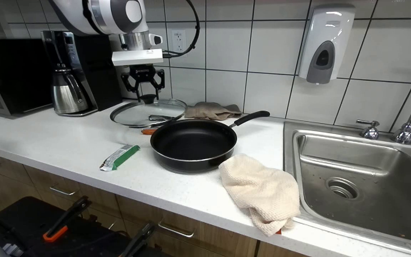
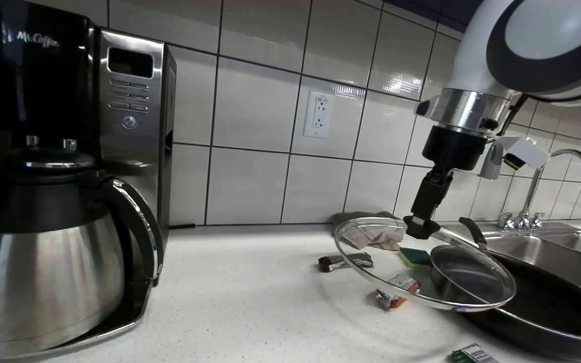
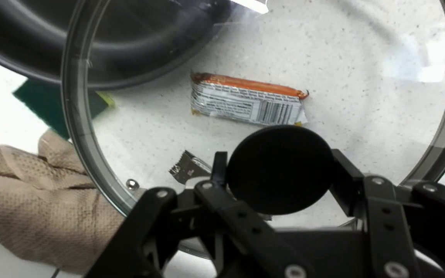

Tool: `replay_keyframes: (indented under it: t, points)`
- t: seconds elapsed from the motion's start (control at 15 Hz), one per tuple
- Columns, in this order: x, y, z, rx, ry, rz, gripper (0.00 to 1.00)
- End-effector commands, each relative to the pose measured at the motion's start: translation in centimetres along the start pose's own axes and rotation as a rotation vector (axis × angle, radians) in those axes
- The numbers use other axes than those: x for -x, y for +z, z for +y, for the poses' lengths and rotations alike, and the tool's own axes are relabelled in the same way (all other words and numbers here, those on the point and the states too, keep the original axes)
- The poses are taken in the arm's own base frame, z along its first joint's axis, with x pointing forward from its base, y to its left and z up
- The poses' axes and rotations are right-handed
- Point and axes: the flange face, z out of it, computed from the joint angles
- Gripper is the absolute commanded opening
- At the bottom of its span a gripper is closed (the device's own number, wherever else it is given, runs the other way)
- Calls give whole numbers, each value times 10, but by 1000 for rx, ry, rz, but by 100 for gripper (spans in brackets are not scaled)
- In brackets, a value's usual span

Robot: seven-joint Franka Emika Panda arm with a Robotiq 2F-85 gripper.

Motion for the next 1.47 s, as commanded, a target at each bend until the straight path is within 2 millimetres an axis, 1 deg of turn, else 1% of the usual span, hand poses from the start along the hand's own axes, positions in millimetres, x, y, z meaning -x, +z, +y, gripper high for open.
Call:
replay_keyframes:
  t: [0.0, 0.53, 0.73, 0.87, 1.0, 1.2, 1.4]
  points:
    - [-39, -5, -15, -23, -75, 39, 39]
    - [-107, 16, -73, -86, -203, 78, 39]
    - [-126, 24, -100, -102, -266, 81, 39]
    - [-134, 33, -118, -109, -315, 71, 39]
    - [-136, 43, -133, -119, -353, 55, 39]
    - [-135, 56, -146, -129, -395, 32, 39]
    - [-131, 65, -152, -142, -425, 16, 39]
